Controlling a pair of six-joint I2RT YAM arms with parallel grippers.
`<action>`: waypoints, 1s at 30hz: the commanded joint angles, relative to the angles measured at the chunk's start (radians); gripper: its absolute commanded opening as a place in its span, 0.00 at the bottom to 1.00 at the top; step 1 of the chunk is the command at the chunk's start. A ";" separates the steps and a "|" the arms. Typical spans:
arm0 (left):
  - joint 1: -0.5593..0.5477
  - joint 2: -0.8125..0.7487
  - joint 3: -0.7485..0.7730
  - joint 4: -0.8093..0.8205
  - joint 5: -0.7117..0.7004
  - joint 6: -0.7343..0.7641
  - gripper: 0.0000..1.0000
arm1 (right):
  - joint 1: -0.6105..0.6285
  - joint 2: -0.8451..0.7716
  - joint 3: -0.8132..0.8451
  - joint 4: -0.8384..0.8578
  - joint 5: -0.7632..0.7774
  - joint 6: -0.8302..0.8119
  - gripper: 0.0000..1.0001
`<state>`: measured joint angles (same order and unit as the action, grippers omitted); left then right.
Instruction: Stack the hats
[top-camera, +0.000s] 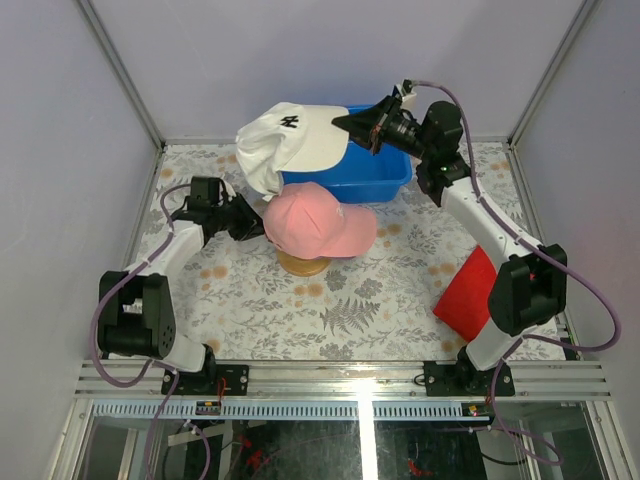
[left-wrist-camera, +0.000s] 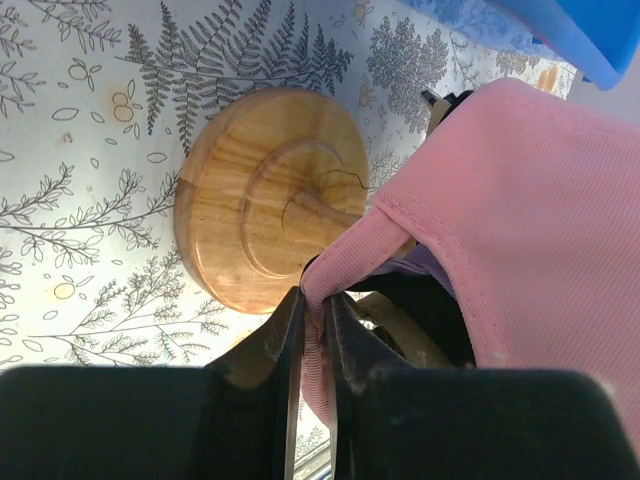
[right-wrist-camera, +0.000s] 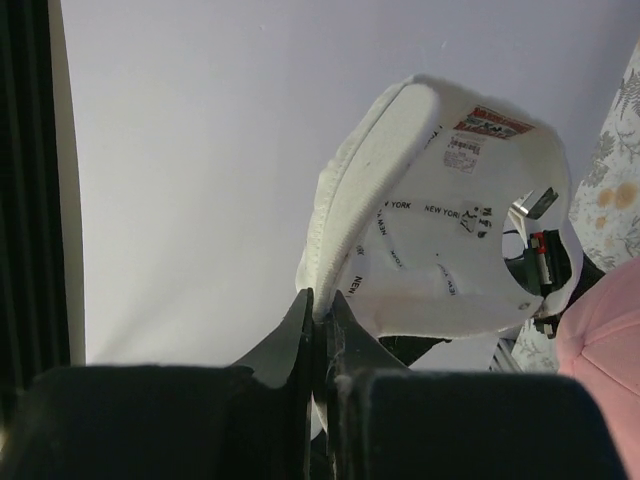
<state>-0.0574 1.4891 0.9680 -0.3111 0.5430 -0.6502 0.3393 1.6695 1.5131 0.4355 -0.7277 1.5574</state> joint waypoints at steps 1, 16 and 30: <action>-0.001 -0.035 -0.056 0.013 -0.028 0.001 0.05 | 0.041 -0.071 -0.069 0.243 0.124 0.060 0.00; 0.000 -0.060 -0.141 0.091 -0.022 -0.049 0.00 | 0.167 -0.069 -0.309 0.502 0.256 0.200 0.00; 0.001 -0.036 -0.126 0.118 -0.023 -0.058 0.00 | 0.196 -0.118 -0.482 0.507 0.220 0.203 0.00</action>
<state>-0.0574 1.4311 0.8463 -0.1864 0.5476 -0.7193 0.5339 1.6222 1.0950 0.8764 -0.5053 1.7660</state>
